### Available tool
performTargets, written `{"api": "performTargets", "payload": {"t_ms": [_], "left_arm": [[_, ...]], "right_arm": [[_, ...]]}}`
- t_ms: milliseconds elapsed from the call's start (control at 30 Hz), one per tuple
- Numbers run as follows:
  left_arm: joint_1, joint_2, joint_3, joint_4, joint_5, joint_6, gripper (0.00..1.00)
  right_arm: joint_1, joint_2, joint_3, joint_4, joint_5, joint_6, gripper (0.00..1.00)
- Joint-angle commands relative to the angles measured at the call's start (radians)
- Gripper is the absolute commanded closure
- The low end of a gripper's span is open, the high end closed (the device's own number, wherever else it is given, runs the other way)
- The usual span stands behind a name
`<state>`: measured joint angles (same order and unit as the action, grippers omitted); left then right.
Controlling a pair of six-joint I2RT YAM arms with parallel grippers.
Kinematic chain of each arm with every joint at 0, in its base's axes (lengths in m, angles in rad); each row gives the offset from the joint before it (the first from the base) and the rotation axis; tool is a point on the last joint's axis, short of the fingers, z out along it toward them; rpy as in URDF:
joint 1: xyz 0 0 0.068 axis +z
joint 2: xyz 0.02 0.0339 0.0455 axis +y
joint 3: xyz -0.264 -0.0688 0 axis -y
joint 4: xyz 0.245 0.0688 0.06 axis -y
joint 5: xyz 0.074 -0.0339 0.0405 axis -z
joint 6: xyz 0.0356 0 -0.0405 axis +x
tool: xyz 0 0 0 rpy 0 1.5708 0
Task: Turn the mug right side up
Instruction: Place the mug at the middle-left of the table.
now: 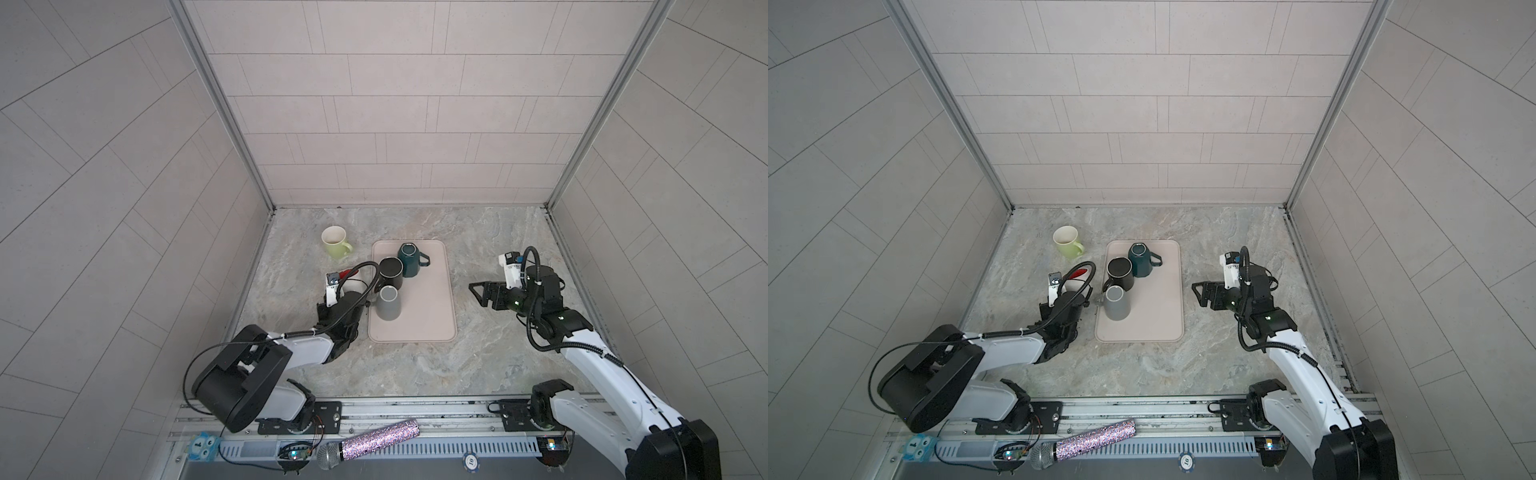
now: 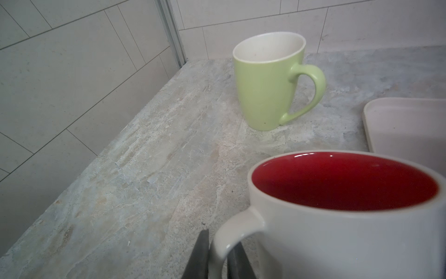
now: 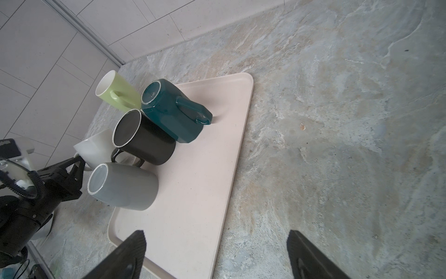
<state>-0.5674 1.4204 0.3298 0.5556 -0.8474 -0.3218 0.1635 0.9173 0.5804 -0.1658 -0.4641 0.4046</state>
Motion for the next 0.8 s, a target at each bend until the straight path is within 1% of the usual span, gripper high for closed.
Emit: {"api": "performTargets", "payload": {"t_ms": [0,67,167,267,300,433,500,567,633,700,767], "left_arm": [[-0.030,0.023,0.023,0.132,-0.072,-0.003,1.00],[-0.064,0.042,0.036,0.138,-0.104,0.029,1.00],[-0.108,0.094,0.067,0.153,-0.192,0.049,1.00],[-0.163,0.156,0.066,0.243,-0.239,0.100,1.00],[-0.173,0.180,0.066,0.272,-0.257,0.098,1.00],[-0.186,0.311,0.063,0.368,-0.298,0.067,1.00],[-0.204,0.363,0.060,0.483,-0.324,0.122,1.00],[-0.206,0.406,0.077,0.514,-0.370,0.141,1.00],[-0.208,0.435,0.091,0.533,-0.385,0.152,1.00],[-0.204,0.492,0.111,0.563,-0.450,0.141,1.00],[-0.203,0.558,0.114,0.690,-0.480,0.200,1.00]], "right_arm": [[0.001,-0.004,0.003,-0.011,0.009,0.001,0.08],[0.003,-0.007,-0.001,-0.007,0.014,0.003,0.08],[0.003,-0.002,-0.001,-0.003,0.020,0.002,0.07],[0.004,0.010,0.006,-0.002,0.022,-0.001,0.08],[0.004,0.014,0.007,0.000,0.022,-0.001,0.08],[0.006,0.024,0.013,-0.003,0.027,-0.008,0.08],[0.007,0.022,0.013,-0.007,0.032,-0.012,0.08],[0.008,0.018,0.007,-0.007,0.037,-0.015,0.08],[0.008,0.016,-0.003,-0.002,0.039,-0.012,0.08],[0.007,0.020,-0.011,0.009,0.037,-0.005,0.08],[0.007,0.024,-0.011,0.011,0.036,-0.005,0.07]]}}
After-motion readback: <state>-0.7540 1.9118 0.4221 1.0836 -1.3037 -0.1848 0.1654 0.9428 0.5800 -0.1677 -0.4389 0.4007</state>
